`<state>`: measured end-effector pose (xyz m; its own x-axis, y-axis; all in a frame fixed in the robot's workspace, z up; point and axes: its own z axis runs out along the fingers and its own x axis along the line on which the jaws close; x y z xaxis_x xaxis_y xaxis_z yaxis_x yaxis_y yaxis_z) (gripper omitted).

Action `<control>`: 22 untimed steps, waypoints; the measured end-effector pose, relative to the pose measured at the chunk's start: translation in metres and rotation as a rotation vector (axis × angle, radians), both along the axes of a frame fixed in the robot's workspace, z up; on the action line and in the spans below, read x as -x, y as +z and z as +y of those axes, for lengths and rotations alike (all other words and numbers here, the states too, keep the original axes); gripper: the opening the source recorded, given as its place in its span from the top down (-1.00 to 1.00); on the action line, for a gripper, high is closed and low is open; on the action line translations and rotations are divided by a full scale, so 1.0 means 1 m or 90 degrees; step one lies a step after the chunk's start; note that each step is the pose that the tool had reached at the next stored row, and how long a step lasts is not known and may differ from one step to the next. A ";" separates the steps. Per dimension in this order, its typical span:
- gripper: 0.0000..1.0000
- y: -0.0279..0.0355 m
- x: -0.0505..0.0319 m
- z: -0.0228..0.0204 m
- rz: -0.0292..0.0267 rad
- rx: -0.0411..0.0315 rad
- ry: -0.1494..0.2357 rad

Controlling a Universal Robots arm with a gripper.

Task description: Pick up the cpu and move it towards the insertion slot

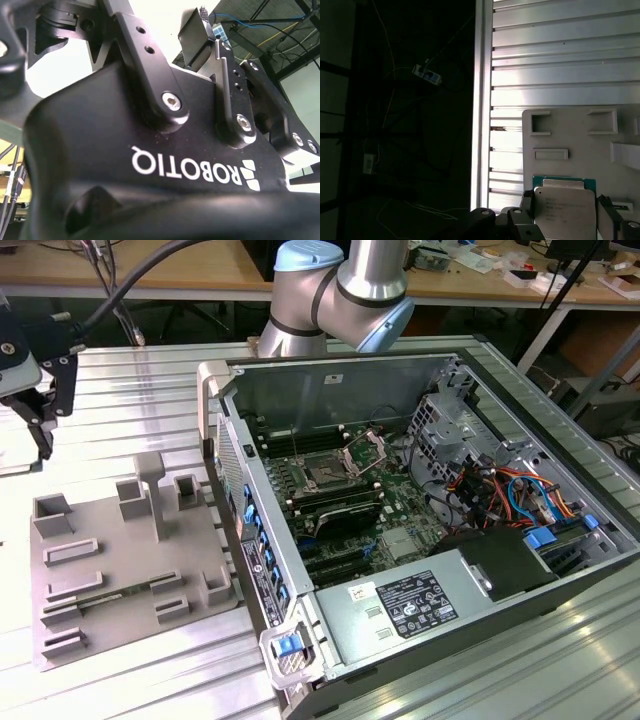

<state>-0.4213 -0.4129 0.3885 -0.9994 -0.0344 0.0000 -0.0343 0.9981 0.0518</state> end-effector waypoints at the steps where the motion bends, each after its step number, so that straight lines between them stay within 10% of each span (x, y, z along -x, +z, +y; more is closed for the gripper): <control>1: -0.09 0.0003 0.0000 0.0000 0.0000 0.0000 0.000; 22: -0.09 0.0069 0.0000 0.0000 0.0000 0.0000 0.000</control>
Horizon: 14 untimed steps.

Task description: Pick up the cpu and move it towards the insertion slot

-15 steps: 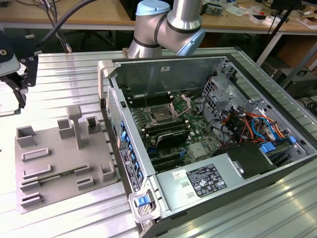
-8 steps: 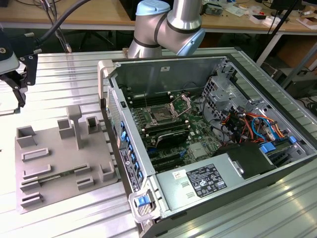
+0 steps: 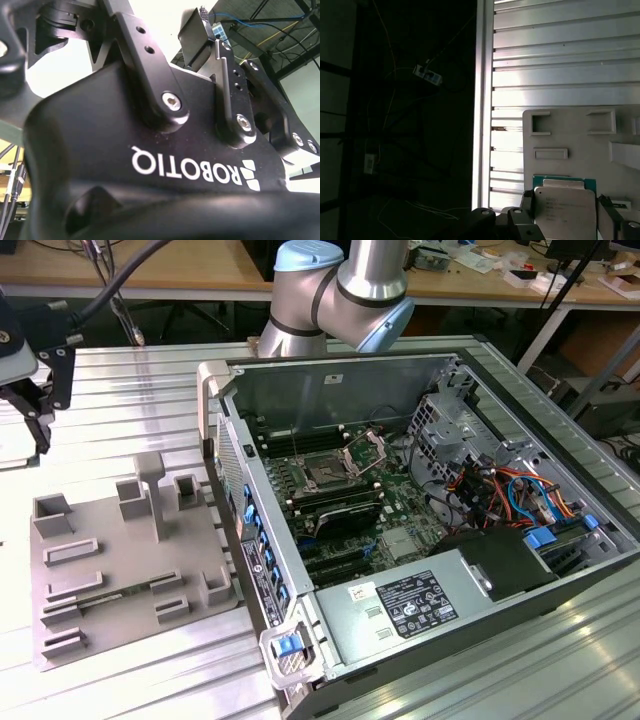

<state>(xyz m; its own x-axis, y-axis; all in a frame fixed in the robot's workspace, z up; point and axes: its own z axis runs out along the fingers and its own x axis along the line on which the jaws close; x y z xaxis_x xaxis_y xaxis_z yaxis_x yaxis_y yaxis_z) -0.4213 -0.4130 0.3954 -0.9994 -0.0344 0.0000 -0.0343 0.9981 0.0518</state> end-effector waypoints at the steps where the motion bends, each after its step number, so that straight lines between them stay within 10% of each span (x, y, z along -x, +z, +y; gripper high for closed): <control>1: -0.09 0.0003 0.0000 0.0000 -0.0001 0.0000 0.000; 14: -0.09 0.0052 0.0000 0.0000 0.0000 0.0000 0.000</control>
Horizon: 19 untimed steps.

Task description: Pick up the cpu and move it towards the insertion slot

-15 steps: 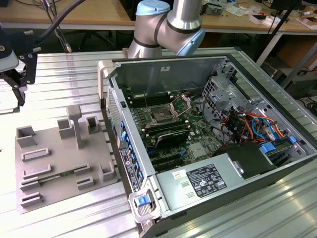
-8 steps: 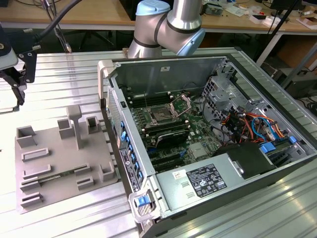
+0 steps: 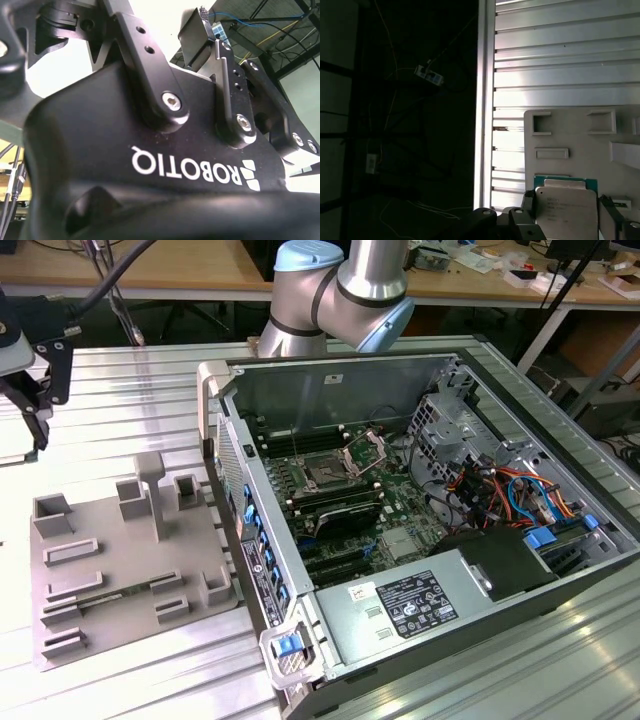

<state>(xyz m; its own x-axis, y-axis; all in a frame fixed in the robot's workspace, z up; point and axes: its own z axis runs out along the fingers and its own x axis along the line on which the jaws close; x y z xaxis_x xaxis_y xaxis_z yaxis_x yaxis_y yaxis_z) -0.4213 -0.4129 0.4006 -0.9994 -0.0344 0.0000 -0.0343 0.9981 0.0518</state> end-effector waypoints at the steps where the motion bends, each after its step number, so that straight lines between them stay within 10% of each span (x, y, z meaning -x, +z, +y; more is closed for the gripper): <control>1: -0.09 0.0004 0.0000 0.0000 0.0000 0.0000 0.000; 19: -0.09 0.0081 0.0000 0.0000 0.0000 0.0000 0.000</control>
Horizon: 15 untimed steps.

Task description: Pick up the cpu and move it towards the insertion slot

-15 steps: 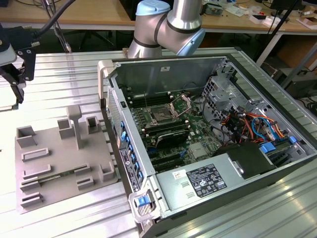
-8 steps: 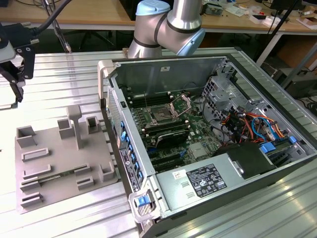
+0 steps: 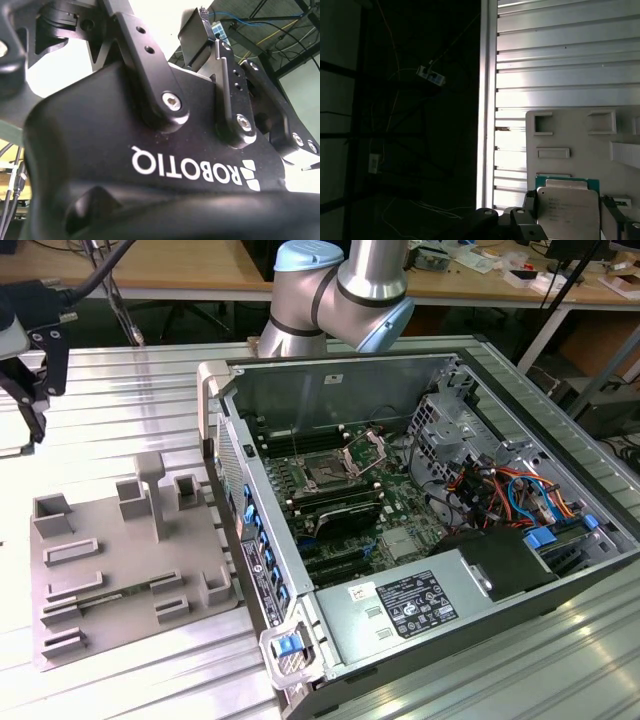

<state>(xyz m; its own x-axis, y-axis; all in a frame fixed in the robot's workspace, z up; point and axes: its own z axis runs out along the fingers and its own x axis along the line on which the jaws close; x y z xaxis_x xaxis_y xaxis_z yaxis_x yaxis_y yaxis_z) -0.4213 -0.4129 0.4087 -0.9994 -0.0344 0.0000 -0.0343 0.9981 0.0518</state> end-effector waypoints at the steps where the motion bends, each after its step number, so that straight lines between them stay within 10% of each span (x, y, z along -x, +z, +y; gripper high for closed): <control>1: -0.09 0.0004 0.0000 0.0000 0.0000 0.0000 0.000; 15: -0.09 0.0028 -0.0001 0.0000 0.0001 0.0000 0.000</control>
